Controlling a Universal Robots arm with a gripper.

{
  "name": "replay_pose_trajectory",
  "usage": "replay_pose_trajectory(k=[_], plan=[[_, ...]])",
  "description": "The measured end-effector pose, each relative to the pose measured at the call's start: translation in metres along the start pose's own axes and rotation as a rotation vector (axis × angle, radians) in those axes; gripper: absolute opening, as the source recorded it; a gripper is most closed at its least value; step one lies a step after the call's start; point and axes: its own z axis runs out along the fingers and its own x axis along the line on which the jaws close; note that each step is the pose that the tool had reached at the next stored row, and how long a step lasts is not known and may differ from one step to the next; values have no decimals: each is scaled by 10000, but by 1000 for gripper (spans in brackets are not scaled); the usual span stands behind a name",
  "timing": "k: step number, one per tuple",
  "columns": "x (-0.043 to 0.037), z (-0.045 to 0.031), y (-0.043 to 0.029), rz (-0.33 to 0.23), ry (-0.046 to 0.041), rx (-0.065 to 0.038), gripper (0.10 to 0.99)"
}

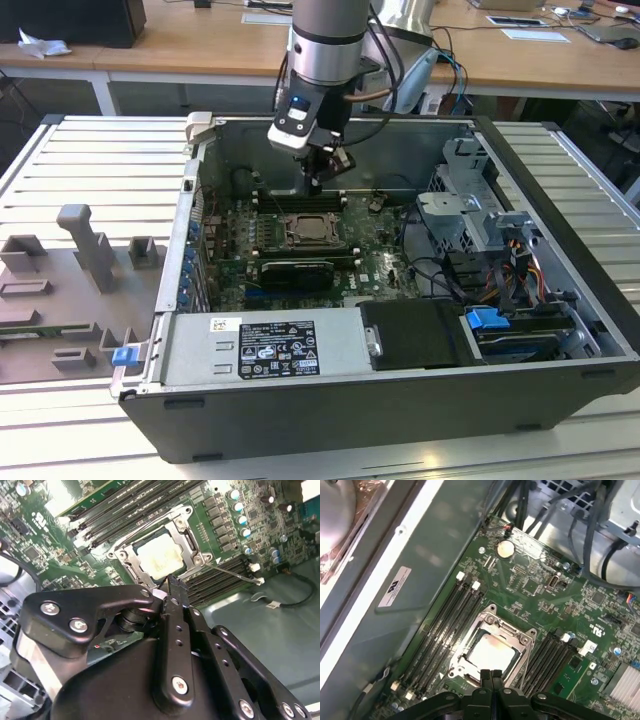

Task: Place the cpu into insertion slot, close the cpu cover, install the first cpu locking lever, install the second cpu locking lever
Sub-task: 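Install the first cpu locking lever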

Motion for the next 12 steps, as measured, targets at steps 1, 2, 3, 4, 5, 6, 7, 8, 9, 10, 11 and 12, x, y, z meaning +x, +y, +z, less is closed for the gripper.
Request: replay_pose_trajectory(k=[1,2,3,4,5,6,7,8,9,10,11,12], plan=[[0,0,0,-163,0,6,106],[0,0,0,-394,1,14,106],[0,1,0,-726,2,26,106],[0,3,0,-1096,3,39,106],[0,4,0,-1401,4,49,106],[0,4,0,-1575,5,56,106],[0,5,0,-1742,6,62,106],[0,5,0,-1977,6,70,106],[0,6,0,-2167,7,77,106],[0,7,0,-2377,7,83,106],[0,7,0,-2495,8,87,106],[0,7,0,-2622,8,91,106]])
